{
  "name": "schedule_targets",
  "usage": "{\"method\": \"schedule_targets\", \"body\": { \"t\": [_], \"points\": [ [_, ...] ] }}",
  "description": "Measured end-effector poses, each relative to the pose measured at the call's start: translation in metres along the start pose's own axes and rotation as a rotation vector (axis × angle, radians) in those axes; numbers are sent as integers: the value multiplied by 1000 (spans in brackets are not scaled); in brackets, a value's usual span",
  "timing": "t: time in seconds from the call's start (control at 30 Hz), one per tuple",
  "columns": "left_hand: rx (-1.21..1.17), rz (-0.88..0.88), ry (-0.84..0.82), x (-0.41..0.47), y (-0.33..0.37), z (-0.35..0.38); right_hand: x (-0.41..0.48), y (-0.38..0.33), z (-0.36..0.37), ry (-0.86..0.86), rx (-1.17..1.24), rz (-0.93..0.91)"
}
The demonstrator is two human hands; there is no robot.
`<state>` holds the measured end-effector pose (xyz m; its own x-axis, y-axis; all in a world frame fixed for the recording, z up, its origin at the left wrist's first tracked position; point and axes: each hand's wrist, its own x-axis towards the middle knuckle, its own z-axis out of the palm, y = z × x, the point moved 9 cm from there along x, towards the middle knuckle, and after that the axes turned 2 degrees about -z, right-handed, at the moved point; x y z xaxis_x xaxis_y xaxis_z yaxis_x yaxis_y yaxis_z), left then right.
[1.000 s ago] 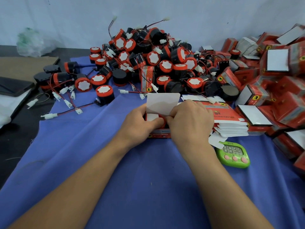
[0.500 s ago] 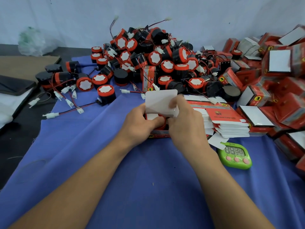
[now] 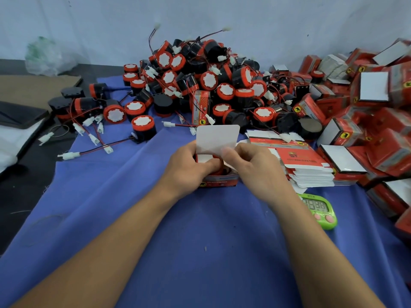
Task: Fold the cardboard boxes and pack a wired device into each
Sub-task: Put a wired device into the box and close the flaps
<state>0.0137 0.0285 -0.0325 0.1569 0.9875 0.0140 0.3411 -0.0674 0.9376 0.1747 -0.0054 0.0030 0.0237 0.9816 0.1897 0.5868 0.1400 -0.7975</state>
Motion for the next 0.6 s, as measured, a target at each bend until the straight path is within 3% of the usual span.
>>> {"method": "schedule_targets", "body": {
  "t": [0.07,0.3,0.47,0.6],
  "points": [
    [12,-14,13,1,-2,-1,0,3,3,-51,48,18],
    [-4,15,-31,1,-2,2,1,24,6,67,164,188],
    [-255,-10,-198,1,-4,1,7,18,9,33,267,90],
    [-257,30,-142,1,1,-16,10,21,11,2,446,110]
  ]
}}
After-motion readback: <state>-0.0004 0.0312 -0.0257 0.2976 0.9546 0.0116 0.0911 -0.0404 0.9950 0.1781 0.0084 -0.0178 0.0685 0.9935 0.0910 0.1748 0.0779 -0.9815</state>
